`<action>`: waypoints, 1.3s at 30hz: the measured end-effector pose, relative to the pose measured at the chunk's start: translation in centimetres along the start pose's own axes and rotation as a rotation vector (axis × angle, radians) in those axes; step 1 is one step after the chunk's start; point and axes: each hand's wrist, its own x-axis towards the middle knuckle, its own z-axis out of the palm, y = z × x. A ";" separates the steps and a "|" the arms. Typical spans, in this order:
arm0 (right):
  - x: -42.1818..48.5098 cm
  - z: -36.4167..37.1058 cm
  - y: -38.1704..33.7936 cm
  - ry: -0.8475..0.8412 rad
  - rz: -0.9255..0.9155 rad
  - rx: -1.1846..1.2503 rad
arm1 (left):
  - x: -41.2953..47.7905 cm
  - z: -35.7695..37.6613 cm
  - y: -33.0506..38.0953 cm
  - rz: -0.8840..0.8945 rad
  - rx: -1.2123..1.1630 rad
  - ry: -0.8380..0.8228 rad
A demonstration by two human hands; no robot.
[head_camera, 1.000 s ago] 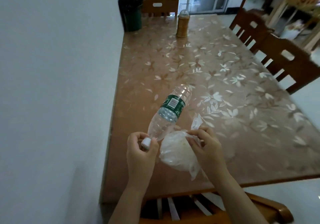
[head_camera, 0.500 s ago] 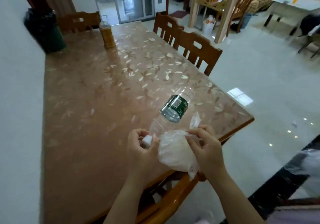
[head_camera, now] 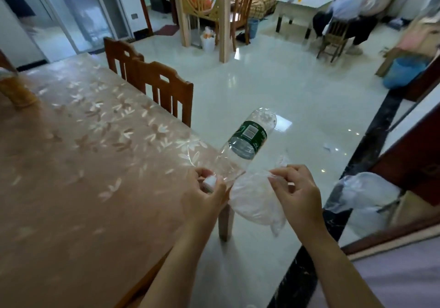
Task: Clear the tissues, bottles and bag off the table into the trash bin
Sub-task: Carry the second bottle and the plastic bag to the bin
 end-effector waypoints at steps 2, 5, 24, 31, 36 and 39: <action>1.9 -2.0 1.6 0.025 -0.006 -0.019 | 0.4 3.4 0.5 0.001 0.005 -0.041; 4.0 -4.2 3.8 0.056 0.005 -0.031 | 1.1 7.4 1.2 0.001 0.014 -0.097; 26.5 -9.8 17.3 0.172 0.093 -0.214 | 19.0 33.0 3.8 0.027 -0.068 -0.256; 38.1 -9.0 19.1 0.157 0.034 -0.207 | 27.8 39.1 6.0 0.079 -0.095 -0.233; 43.9 -6.3 21.5 0.104 0.062 -0.149 | 32.8 41.2 5.4 0.070 -0.095 -0.197; 47.9 -4.1 23.3 0.055 0.081 -0.128 | 36.7 42.7 4.8 0.075 -0.069 -0.150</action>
